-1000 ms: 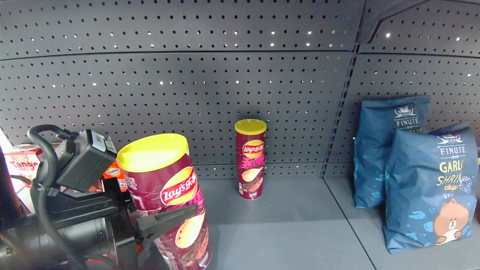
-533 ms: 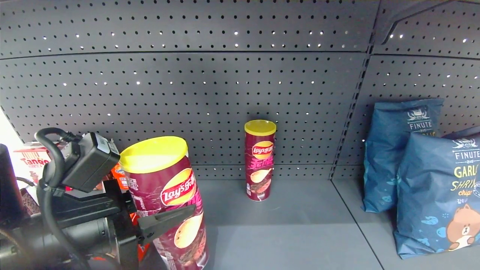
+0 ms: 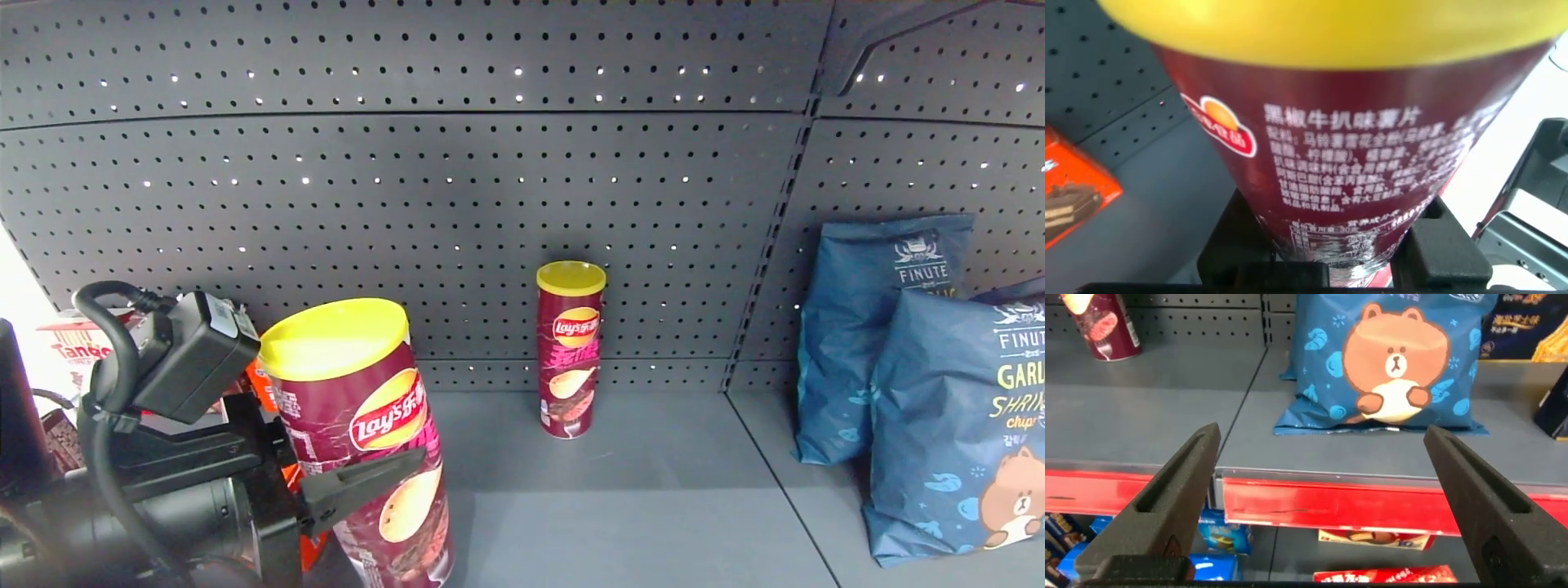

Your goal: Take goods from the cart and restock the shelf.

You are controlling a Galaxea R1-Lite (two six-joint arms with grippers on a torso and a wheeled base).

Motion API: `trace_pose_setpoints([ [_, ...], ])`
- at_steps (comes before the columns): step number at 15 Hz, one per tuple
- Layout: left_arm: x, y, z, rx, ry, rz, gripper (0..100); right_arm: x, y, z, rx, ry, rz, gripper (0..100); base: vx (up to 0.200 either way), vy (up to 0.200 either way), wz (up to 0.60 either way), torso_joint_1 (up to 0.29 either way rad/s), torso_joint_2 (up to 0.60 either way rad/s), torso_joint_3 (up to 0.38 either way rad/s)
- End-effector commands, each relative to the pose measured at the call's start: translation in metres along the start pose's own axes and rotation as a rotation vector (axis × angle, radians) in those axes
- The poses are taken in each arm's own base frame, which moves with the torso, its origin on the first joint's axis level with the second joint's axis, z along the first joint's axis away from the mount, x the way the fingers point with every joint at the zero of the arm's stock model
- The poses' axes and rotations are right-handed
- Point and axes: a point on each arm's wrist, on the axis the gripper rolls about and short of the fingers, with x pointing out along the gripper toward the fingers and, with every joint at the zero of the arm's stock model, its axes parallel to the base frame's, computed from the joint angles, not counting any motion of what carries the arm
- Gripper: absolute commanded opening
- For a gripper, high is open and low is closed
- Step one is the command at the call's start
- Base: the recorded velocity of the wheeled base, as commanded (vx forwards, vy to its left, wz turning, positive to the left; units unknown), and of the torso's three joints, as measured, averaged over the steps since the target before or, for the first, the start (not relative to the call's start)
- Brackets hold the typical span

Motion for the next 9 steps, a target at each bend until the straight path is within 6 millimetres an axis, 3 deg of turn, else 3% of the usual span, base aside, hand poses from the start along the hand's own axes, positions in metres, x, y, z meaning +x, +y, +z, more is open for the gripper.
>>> trace_pose_setpoints([
  [1,0.0,0.002,-0.001,-0.004,0.003,0.016,0,0.0,0.0,0.0,-0.003,-0.001,-0.006,100,0.0,0.0,0.0,0.0,0.0,0.0],
  [2,0.0,0.002,0.001,-0.002,-0.001,0.014,0,-0.002,0.0,0.01,-0.005,-0.023,0.01,100,0.0,0.0,0.0,0.0,0.0,0.0],
  [3,0.001,0.001,0.003,0.001,-0.007,0.009,0,0.004,-0.001,0.077,0.044,-0.037,0.046,100,0.0,0.0,0.0,0.0,0.0,0.0],
  [4,0.006,0.0,0.002,0.006,0.007,-0.002,0,0.02,-0.002,0.103,0.101,0.006,0.096,100,0.0,0.0,0.0,0.0,0.0,0.0],
  [7,0.009,0.0,0.0,0.033,0.021,-0.001,0,0.025,0.001,0.112,0.02,0.021,0.285,100,0.0,0.0,0.0,0.0,0.0,0.0],
  [9,0.011,0.002,0.001,0.031,0.022,0.011,0,0.046,0.004,0.132,0.01,0.072,0.361,100,0.0,0.0,0.0,0.0,0.0,0.0],
])
